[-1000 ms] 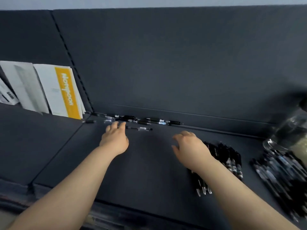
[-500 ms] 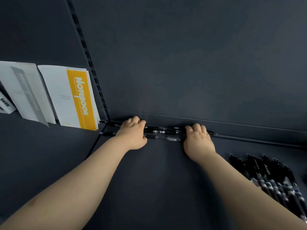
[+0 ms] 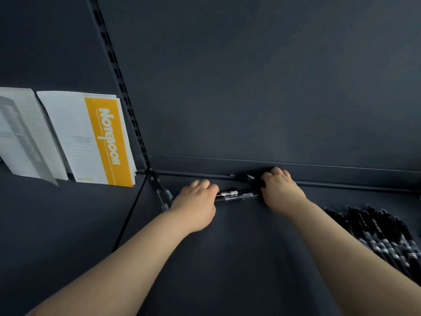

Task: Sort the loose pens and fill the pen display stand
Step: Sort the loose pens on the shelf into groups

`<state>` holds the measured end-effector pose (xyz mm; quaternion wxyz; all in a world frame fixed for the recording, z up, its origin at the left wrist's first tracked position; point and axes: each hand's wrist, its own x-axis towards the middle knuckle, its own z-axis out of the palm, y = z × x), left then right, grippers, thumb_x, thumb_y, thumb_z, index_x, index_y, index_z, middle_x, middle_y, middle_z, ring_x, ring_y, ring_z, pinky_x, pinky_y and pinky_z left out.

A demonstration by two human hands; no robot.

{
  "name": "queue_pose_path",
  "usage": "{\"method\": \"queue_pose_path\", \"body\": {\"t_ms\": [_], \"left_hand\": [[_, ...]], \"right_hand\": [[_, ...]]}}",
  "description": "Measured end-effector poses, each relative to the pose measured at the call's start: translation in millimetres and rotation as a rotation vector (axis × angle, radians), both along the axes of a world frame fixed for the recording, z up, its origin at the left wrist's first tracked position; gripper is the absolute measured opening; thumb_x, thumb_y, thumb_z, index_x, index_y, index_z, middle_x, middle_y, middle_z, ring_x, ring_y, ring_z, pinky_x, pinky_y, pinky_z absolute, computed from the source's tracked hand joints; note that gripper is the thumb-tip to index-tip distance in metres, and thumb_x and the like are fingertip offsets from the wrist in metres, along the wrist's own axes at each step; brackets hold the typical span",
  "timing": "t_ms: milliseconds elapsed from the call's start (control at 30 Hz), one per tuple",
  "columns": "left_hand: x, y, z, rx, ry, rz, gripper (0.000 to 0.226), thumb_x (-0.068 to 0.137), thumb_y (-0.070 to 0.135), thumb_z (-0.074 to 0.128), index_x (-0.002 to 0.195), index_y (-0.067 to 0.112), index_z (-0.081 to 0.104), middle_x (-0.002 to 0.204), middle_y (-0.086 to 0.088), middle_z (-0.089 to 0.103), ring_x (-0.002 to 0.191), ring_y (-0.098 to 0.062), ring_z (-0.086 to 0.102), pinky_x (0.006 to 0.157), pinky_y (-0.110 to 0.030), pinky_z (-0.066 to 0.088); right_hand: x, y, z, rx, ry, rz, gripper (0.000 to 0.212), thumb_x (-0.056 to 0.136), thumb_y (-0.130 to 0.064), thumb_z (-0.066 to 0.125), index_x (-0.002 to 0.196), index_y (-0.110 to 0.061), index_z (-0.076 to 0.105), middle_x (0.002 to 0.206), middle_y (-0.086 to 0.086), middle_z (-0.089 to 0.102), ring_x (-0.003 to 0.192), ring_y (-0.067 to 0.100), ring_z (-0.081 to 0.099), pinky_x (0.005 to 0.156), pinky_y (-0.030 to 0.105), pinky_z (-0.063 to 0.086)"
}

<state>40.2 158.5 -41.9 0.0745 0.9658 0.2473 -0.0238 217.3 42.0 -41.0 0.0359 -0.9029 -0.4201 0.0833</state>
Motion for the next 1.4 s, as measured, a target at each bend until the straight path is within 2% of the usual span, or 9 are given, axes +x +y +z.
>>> {"method": "queue_pose_path", "body": {"t_ms": [233,333,500,633,800,1000,1133,1233,1400], "left_hand": [[-30,5,11,-0.016,-0.012,-0.065,0.051,0.093,0.024,0.039,0.143,0.02,0.029,0.14,0.001,0.036,0.128,-0.022,0.033,0.107,-0.034,0.028],[-46,34,20,-0.03,-0.079,0.05,0.056,0.091,0.013,0.038,0.145,0.024,0.029,0.148,0.004,0.03,0.133,-0.021,0.028,0.109,-0.035,0.028],[-65,72,17,0.033,0.154,0.088,0.066,0.088,-0.002,0.037,0.144,0.031,0.029,0.156,0.004,0.015,0.143,-0.02,0.01,0.113,-0.038,0.023],[-63,75,14,0.082,0.101,0.052,0.036,0.087,0.005,0.045,0.113,0.029,0.045,0.128,0.006,0.042,0.122,-0.018,0.035,0.097,-0.029,0.031],[-58,70,17,0.058,0.22,0.055,0.025,0.085,0.005,0.041,0.09,0.029,0.039,0.099,0.007,0.044,0.102,-0.018,0.038,0.081,-0.028,0.03],[-60,67,27,0.065,0.284,0.185,0.029,0.093,0.014,0.035,0.119,0.022,0.047,0.123,-0.001,0.049,0.107,-0.022,0.047,0.076,-0.03,0.039],[-48,44,38,0.036,0.163,0.219,0.015,0.093,0.018,0.036,0.105,0.018,0.046,0.106,-0.003,0.049,0.09,-0.021,0.051,0.067,-0.032,0.039],[-25,13,34,-0.121,0.111,0.082,0.004,0.092,0.018,0.038,0.092,0.02,0.042,0.099,-0.001,0.047,0.09,-0.022,0.049,0.072,-0.035,0.042],[-14,-13,26,-0.259,0.175,-0.037,0.029,0.096,0.032,0.043,0.123,0.023,0.049,0.119,0.004,0.046,0.099,-0.012,0.044,0.086,-0.027,0.038]], "right_hand": [[-25,8,13,0.221,-0.031,0.055,0.015,0.096,-0.019,0.041,0.101,-0.009,0.051,0.102,0.008,0.056,0.094,0.032,0.055,0.065,0.032,0.038],[-49,19,12,0.206,0.049,0.2,0.022,0.094,-0.021,0.044,0.109,-0.01,0.055,0.109,0.01,0.055,0.105,0.031,0.053,0.08,0.036,0.046],[-69,22,5,0.076,0.15,0.251,0.045,0.095,-0.042,0.042,0.135,-0.023,0.043,0.129,0.002,0.041,0.125,0.023,0.033,0.103,0.035,0.037],[-74,17,11,0.023,0.237,0.331,0.067,0.084,-0.06,0.05,0.141,-0.027,0.035,0.131,-0.001,0.036,0.127,0.019,0.027,0.109,0.036,0.031],[-70,6,14,-0.01,0.259,0.404,0.043,0.084,-0.034,0.058,0.125,-0.028,0.044,0.116,-0.006,0.041,0.118,0.018,0.033,0.101,0.034,0.037],[-62,-21,15,-0.038,0.266,0.411,0.033,0.086,-0.022,0.052,0.116,-0.033,0.049,0.113,-0.005,0.044,0.112,0.016,0.034,0.097,0.037,0.04],[-65,-36,15,0.021,0.257,0.457,0.033,0.087,-0.027,0.056,0.119,-0.034,0.052,0.113,-0.004,0.047,0.113,0.017,0.039,0.098,0.028,0.036],[-77,-38,15,0.07,0.28,0.506,0.045,0.087,-0.034,0.061,0.13,-0.03,0.049,0.12,-0.002,0.048,0.118,0.016,0.04,0.097,0.021,0.03],[-74,-55,20,0.074,0.286,0.47,0.065,0.077,-0.043,0.07,0.134,-0.026,0.045,0.128,-0.003,0.047,0.123,0.015,0.038,0.102,0.023,0.031]]}}
